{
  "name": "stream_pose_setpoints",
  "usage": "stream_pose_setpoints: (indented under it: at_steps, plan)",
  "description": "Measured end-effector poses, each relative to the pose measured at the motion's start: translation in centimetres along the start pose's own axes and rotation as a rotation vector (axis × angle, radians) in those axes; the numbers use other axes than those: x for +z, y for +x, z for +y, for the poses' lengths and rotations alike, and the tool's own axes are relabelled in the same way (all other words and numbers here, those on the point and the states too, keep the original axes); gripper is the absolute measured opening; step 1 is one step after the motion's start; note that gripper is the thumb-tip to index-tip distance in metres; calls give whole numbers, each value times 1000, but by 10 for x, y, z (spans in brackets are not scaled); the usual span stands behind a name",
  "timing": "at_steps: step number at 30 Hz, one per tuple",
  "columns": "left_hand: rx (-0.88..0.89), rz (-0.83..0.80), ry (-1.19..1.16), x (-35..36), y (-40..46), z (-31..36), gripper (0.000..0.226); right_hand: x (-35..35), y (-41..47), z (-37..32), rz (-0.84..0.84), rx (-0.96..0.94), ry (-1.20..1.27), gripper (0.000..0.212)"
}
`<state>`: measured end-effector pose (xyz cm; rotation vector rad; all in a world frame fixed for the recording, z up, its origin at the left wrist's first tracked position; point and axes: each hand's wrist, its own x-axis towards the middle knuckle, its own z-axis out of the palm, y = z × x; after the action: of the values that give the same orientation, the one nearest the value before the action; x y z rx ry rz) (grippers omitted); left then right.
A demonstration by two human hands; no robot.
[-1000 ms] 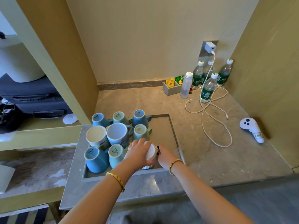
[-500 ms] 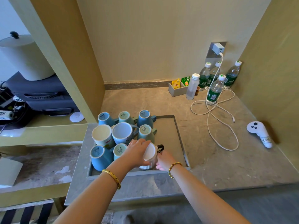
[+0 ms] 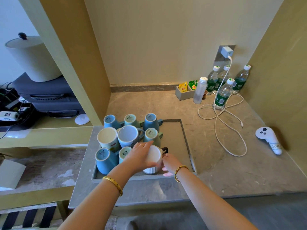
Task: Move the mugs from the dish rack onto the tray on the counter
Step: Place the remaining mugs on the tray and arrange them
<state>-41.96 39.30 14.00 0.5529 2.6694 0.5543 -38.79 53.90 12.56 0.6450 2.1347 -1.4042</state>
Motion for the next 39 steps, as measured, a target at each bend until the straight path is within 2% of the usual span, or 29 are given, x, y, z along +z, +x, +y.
stream_pose_setpoints:
  at_steps: [2,4,6,8,10,14,18,24,34,37,39]
  plan:
    - [8,133,-58,-11,-3,-7,65,-4,0,-2,44,-16,-24,36]
    - [31,246,-62,-21,-4,-14,44,-2,-3,-5,16,-15,27,34]
    - [79,212,38,-26,-3,-18,38,2,-3,-5,-16,-37,32,37]
    - [105,71,182,-24,-2,-18,47,7,-5,-6,-28,-69,-20,45]
    - [74,-21,223,-20,-2,-14,56,9,-7,-6,-81,-55,-18,50]
    - [52,20,249,-13,-3,-8,62,10,-7,-2,-126,-74,-165,62]
    - [8,54,233,-6,-3,-4,68,5,-3,-4,-85,-175,-294,61]
    - [-51,40,200,-2,-4,-1,82,-1,-1,0,-116,-215,-304,58]
    - [-96,95,170,3,-4,-5,72,-3,3,5,-126,-211,-329,52]
    - [-95,92,176,4,-3,-8,73,-1,1,4,-99,-212,-301,52]
    - [-75,86,184,6,-4,-10,74,2,-2,5,11,-230,-238,46]
